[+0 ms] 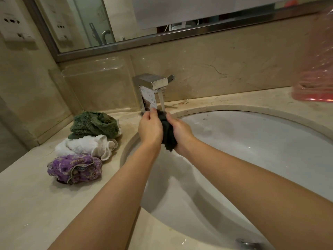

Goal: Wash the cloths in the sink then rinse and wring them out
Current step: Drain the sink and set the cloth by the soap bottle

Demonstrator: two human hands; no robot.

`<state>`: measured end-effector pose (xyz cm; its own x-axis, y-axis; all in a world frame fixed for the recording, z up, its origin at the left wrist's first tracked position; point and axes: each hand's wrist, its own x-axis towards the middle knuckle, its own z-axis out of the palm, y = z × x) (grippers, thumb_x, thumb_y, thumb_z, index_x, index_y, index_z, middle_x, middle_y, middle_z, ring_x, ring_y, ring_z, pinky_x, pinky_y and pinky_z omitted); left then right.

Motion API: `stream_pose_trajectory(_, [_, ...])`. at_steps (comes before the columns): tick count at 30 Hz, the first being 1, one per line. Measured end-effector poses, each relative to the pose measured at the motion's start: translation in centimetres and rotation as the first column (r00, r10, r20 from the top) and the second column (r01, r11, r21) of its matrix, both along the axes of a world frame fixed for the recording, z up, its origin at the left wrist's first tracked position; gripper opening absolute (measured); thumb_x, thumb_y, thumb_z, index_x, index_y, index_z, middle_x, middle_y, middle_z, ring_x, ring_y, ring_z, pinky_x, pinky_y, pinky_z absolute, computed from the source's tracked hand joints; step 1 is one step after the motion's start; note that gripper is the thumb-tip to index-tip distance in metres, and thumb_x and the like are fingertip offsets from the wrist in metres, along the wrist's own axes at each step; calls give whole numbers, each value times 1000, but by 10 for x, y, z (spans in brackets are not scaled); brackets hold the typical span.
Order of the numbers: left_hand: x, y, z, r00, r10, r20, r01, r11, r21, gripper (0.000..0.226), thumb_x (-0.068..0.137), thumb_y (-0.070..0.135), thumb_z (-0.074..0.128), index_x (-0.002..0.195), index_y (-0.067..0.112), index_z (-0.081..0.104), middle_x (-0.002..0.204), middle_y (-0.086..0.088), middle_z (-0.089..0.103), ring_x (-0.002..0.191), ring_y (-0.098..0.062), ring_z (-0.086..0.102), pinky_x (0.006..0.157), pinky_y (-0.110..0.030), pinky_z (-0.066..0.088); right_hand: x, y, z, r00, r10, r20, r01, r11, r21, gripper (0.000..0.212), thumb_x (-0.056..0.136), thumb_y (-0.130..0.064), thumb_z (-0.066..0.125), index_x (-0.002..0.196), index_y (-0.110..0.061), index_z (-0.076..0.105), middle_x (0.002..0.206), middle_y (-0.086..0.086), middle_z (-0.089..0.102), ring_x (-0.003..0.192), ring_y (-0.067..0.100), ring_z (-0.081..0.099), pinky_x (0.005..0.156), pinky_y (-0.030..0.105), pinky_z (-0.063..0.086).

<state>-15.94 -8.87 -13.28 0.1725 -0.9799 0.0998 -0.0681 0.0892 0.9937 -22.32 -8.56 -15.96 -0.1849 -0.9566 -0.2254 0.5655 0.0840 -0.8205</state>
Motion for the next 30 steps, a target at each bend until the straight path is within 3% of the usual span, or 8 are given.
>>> stream_pose_trajectory(4, [-2,-4,-4,986,54,157,-47,998,-50,39,100,40,35,90,21,68,119,-7,55,114,-25,51,103,-46,42,1,-9,-2,967,-189,171,171,979,112,33,98,-35,52,122,-14,60,108,15,68,97,35,65,89,50,54])
stream_pose_trajectory(6, [0,-6,-2,994,83,67,-81,996,-27,38,101,43,33,100,25,66,124,-5,57,116,-24,50,106,-44,38,-3,-9,-1,936,-207,283,171,974,148,46,95,-47,52,122,-11,60,110,16,67,97,34,65,85,45,55])
stream_pose_trajectory(9, [1,-9,0,989,41,-144,-20,990,139,49,102,46,29,125,14,58,127,-5,58,118,-24,50,107,-42,37,-18,-6,5,925,-147,351,124,988,88,55,80,-54,69,114,-11,65,102,12,68,82,26,65,60,32,54])
stream_pose_trajectory(13, [7,-3,2,929,-8,-369,130,943,307,51,102,48,30,112,7,59,115,-8,57,106,-23,51,94,-36,40,-17,-5,15,977,-54,209,42,997,59,55,69,-41,84,110,-9,65,84,8,63,60,19,56,43,23,46])
stream_pose_trajectory(18, [10,3,0,861,16,-509,240,869,432,52,100,49,32,109,7,61,106,-16,64,105,-29,58,86,-40,47,-3,-8,17,999,-43,5,43,995,89,46,75,-20,79,115,-10,59,106,16,65,93,29,64,76,39,55])
stream_pose_trajectory(23, [10,2,6,809,64,-585,271,842,467,48,99,48,37,96,8,63,103,-17,64,102,-29,58,84,-41,47,-3,-17,14,984,-88,-157,102,991,81,29,85,-10,69,113,-11,61,98,14,66,93,29,64,78,40,55])
stream_pose_trajectory(26, [10,2,8,781,69,-621,313,817,484,49,99,49,38,107,6,59,92,-15,60,92,-30,54,83,-42,43,2,-21,13,978,-98,-185,108,993,48,18,90,-22,67,106,-15,65,100,12,69,94,28,66,89,45,54])
stream_pose_trajectory(30, [10,-2,4,785,58,-617,350,781,518,54,96,55,37,112,8,59,101,-17,62,101,-31,55,88,-45,42,7,-20,27,977,-149,-152,158,986,52,27,86,-37,68,90,-12,56,90,14,65,90,34,66,89,49,54])
